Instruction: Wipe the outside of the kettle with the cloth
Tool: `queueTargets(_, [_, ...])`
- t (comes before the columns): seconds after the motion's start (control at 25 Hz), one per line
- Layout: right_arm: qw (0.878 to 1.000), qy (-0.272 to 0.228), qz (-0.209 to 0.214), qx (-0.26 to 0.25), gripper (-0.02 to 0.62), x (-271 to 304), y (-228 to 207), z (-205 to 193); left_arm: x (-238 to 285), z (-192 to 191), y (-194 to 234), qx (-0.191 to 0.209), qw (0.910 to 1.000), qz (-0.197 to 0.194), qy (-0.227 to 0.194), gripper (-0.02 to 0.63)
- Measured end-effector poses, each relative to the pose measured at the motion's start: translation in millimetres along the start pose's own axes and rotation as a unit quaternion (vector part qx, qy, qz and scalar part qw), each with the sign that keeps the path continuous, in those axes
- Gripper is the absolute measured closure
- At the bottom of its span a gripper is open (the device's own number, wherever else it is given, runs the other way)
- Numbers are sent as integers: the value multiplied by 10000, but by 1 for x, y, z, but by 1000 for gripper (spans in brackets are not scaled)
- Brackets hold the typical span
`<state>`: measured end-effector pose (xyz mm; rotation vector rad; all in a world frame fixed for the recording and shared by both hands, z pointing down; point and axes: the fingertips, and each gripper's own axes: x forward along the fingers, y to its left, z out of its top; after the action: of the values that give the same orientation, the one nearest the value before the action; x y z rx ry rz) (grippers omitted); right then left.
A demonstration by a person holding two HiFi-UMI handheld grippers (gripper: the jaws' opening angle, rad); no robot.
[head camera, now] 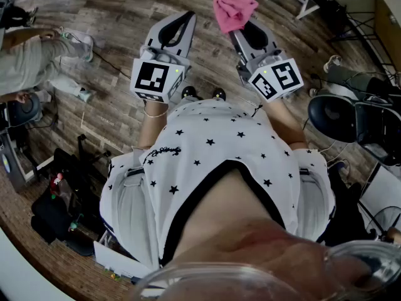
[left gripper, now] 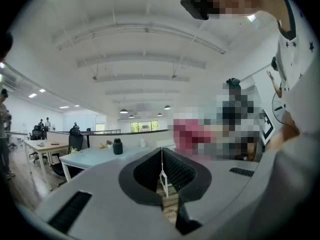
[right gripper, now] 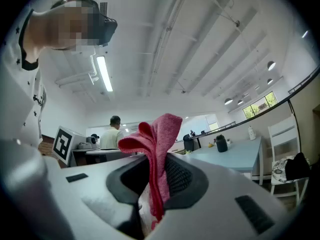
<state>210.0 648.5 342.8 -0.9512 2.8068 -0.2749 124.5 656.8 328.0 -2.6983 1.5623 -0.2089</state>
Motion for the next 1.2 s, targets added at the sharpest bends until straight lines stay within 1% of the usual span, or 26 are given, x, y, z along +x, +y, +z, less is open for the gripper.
queueTargets(0.32, [9999, 10, 92, 64, 529, -12, -16, 0, 11, 1, -15, 66, 9999, 84, 35, 577])
queueTargets(0.48, [9995, -103, 229, 195, 529, -16, -17, 2, 13, 2, -19, 110, 9998, 133, 65, 577])
queueTargets(0.72, [9988, -139, 230, 415, 528, -19, -37, 1, 21, 4, -27, 246, 9994, 192, 148, 577])
queueTargets(0.92, [9981, -170, 248, 540, 528, -11, -46, 0, 25, 0, -13, 184, 9990, 347, 220, 577])
queueTargets(1.04, [9977, -97, 260, 616, 528, 4, -51, 2, 31, 5, 1, 124, 9990, 373, 192, 577])
queueTargets(1.2, [9976, -61, 270, 629, 528, 13, -57, -6, 37, -5, 9, 95, 9991, 369, 206, 577])
